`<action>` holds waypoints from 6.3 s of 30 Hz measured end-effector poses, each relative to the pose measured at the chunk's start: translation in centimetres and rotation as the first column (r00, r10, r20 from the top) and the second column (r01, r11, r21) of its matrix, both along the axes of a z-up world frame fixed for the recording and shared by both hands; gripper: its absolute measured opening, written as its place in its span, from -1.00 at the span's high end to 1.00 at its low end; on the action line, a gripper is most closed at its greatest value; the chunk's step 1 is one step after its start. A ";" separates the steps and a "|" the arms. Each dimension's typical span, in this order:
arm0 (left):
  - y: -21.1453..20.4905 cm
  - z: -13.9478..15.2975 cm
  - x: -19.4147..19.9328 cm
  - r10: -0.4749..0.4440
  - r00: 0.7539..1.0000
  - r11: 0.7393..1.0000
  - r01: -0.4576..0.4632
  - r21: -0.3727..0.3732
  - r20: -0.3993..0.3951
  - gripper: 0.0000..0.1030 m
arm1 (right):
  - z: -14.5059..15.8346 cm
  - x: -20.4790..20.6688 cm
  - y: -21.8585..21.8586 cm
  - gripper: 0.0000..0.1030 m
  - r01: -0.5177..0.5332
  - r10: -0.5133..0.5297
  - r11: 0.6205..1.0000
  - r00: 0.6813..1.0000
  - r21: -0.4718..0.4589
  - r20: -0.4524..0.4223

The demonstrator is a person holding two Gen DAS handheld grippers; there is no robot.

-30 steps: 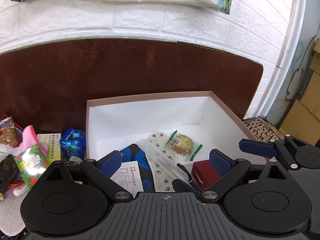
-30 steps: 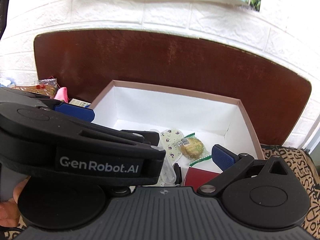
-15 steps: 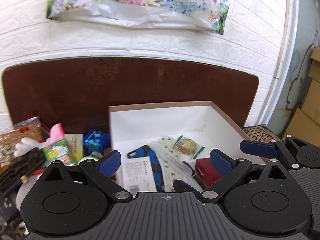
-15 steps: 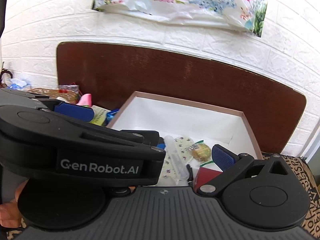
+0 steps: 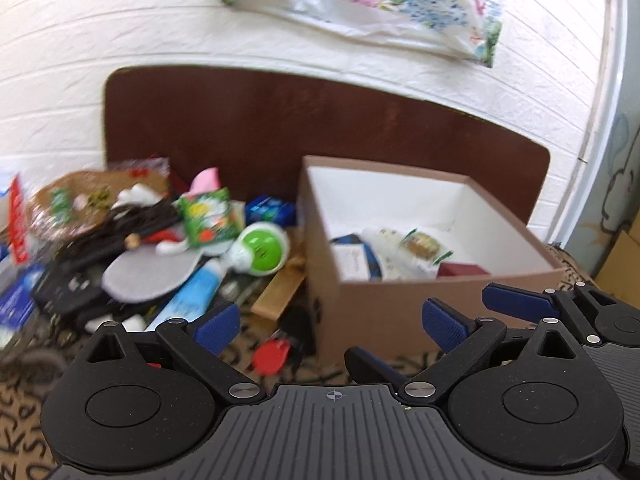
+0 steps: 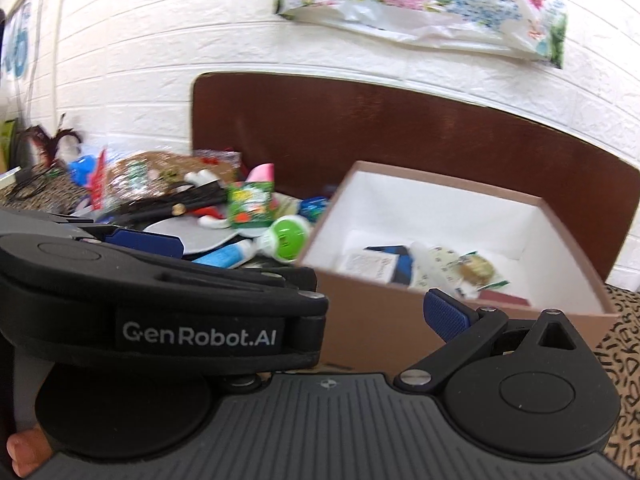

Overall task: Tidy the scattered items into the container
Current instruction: 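Withdraw the left tool and reach toward the red tape roll, then grasp the red tape roll with the left tool and lift it, then carry the red tape roll with the left tool into the box and release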

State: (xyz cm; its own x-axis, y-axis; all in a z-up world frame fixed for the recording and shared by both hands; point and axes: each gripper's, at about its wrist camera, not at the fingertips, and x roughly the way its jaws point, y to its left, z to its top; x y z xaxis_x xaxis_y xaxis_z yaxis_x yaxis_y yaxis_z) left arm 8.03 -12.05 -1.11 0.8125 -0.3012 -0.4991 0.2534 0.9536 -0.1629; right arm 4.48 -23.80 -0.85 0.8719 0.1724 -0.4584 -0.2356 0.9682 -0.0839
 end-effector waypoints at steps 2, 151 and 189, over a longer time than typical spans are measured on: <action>0.9 -0.6 -0.9 0.025 1.000 1.000 -0.025 0.010 0.005 -1.00 | -0.7 -0.5 0.9 -1.00 -0.017 0.017 1.000 1.000 0.007 -0.002; 7.9 -8.3 -5.2 -0.222 0.895 0.975 0.207 -0.081 -0.386 0.55 | -9.3 -6.0 -0.2 0.44 -0.023 0.144 0.949 0.919 0.315 -0.366; -5.6 8.1 5.1 -0.359 0.933 0.931 0.359 -0.060 0.014 0.58 | 6.1 2.9 -11.9 0.45 0.028 -0.039 0.969 0.998 0.247 0.039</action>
State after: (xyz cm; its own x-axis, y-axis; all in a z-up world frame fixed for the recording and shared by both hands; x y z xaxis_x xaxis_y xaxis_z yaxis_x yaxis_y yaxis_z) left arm 13.11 -17.67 7.00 0.6459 -0.6029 -0.4684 0.5777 0.7870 -0.2164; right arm 7.38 -35.68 5.22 0.8972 0.2457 -0.3670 -0.2043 0.9676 0.1484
